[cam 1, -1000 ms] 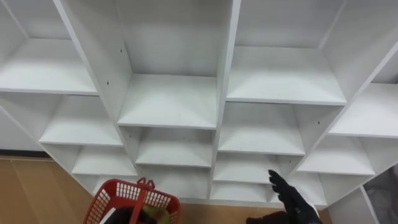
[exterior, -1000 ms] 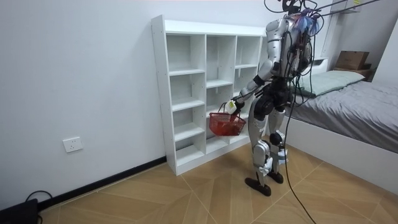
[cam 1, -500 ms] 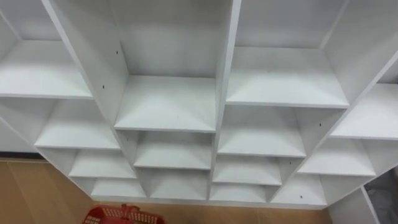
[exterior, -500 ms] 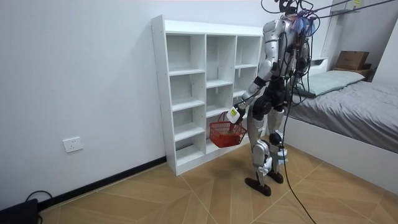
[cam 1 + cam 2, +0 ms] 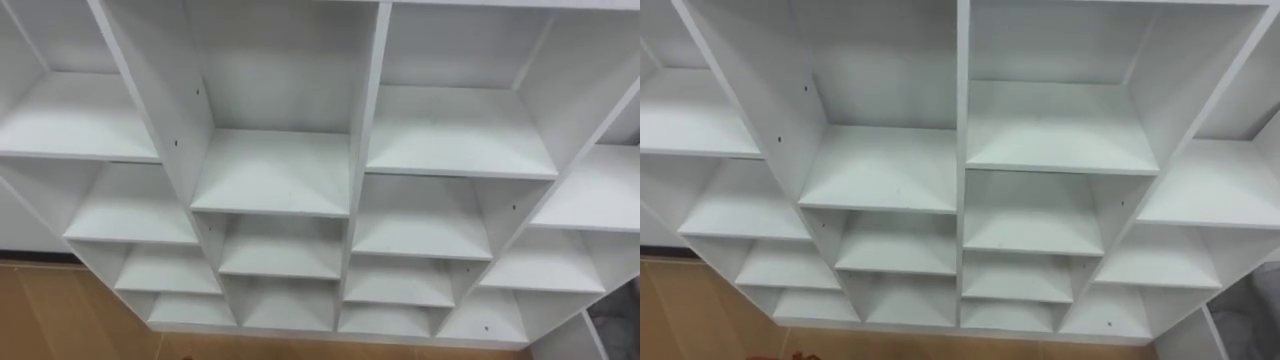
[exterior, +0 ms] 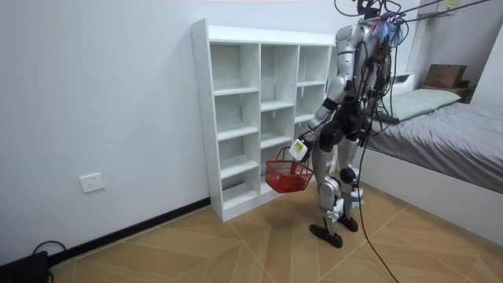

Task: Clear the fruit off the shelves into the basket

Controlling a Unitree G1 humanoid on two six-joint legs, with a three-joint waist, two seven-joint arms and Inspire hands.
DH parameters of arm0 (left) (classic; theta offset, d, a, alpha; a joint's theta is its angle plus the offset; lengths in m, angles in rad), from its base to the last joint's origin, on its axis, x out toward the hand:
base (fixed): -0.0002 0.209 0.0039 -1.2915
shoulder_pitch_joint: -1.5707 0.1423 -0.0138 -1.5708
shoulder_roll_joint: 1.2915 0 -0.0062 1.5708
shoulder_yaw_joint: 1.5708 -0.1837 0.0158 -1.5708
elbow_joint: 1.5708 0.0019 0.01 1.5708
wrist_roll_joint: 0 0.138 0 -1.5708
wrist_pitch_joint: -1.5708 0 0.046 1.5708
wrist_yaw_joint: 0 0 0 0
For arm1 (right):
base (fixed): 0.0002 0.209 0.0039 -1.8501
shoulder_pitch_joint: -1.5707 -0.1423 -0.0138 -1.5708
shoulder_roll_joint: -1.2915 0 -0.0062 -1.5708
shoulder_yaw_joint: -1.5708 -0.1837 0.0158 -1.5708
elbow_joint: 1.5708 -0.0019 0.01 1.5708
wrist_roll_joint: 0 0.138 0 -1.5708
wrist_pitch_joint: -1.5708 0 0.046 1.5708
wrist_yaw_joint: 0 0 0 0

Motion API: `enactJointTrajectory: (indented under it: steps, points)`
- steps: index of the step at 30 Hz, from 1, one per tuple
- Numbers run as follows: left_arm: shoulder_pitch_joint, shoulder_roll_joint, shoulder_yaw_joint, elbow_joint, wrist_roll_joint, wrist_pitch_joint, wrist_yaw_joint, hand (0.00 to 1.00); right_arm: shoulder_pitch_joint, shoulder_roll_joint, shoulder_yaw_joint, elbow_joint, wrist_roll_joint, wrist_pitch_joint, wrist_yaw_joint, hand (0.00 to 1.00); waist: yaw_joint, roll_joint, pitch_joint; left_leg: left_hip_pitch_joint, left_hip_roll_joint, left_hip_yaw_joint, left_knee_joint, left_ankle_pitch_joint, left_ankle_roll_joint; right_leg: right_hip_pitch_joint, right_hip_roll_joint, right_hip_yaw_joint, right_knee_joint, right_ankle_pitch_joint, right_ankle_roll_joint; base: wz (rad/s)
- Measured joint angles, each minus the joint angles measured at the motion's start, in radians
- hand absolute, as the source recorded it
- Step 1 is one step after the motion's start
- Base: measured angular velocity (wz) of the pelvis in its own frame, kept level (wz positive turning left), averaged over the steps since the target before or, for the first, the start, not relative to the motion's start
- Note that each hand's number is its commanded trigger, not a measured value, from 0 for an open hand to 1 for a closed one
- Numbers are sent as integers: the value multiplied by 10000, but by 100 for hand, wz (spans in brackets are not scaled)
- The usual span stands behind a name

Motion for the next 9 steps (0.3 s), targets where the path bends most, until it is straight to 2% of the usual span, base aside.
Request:
enactJointTrajectory:
  steps: [4, 9]
  points:
    - [-34, -160, 24, 190, 11, 9, -7, 100, -111, 38, 6, 66, -15, 0, 9, 0, -19, 2, 15, 75, 4, 0, -33, -21, -13, 36, 1, -7, -19, -15, -3, 0]
    - [-40, -222, 35, 189, 174, 17, 173, 100, -190, 62, 0, 195, -704, 0, -71, 0, -45, -5, 15, 44, -11, -2, -58, -35, -5, 35, -6, 6, -10, -54, 14, 0]
